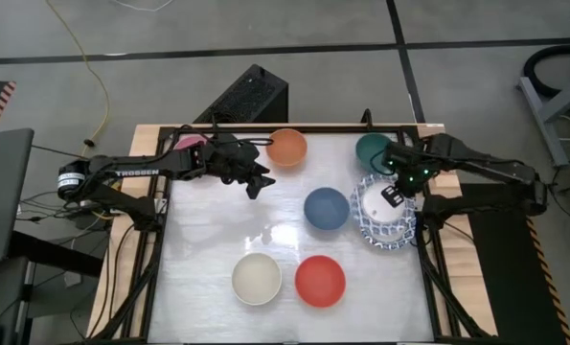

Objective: Nest bowls inside each other
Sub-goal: Stack the bottom white patterned plate on top of the stacked white patterned plates

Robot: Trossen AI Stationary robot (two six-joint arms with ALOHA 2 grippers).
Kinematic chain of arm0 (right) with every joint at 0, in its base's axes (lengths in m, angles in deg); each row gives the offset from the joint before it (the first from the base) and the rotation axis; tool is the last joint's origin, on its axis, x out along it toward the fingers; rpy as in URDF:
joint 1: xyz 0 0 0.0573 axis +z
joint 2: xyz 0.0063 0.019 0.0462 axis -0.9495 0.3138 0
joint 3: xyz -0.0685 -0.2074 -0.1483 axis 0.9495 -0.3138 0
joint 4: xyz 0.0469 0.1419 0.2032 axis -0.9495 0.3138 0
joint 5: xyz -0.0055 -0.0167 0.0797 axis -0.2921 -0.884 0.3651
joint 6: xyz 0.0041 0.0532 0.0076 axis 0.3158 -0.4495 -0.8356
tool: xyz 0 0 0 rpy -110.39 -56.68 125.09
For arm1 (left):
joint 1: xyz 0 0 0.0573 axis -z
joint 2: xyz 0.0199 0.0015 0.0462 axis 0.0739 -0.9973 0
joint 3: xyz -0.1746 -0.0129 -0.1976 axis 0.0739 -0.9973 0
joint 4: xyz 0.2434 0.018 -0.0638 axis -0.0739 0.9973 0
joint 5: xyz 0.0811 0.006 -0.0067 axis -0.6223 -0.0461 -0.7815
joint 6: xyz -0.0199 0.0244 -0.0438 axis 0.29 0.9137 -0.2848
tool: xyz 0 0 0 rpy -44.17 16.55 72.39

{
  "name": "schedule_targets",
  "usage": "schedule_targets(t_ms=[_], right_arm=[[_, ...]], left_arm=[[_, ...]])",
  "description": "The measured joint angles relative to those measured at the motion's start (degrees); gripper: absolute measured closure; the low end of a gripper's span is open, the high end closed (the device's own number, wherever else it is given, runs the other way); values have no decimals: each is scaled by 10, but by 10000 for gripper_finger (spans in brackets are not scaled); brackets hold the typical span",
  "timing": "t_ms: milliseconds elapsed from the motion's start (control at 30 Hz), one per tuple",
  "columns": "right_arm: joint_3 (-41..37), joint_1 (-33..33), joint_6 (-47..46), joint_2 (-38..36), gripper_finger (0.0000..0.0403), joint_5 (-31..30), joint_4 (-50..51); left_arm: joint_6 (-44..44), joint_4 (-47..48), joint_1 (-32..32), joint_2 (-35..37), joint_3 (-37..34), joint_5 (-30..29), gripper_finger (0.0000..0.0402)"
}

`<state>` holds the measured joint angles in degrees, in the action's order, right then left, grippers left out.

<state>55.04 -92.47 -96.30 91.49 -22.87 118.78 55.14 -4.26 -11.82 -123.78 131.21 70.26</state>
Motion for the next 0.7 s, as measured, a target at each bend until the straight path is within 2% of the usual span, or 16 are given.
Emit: schedule_targets(t_ms=[533,700], right_arm=[[0,4,-17,109,393,-19,-1],[0,4,-14,140,378,-34,-1]], left_arm=[[20,25,0,0,0,-1,174],[35,28,0,0,0,-1,174]])
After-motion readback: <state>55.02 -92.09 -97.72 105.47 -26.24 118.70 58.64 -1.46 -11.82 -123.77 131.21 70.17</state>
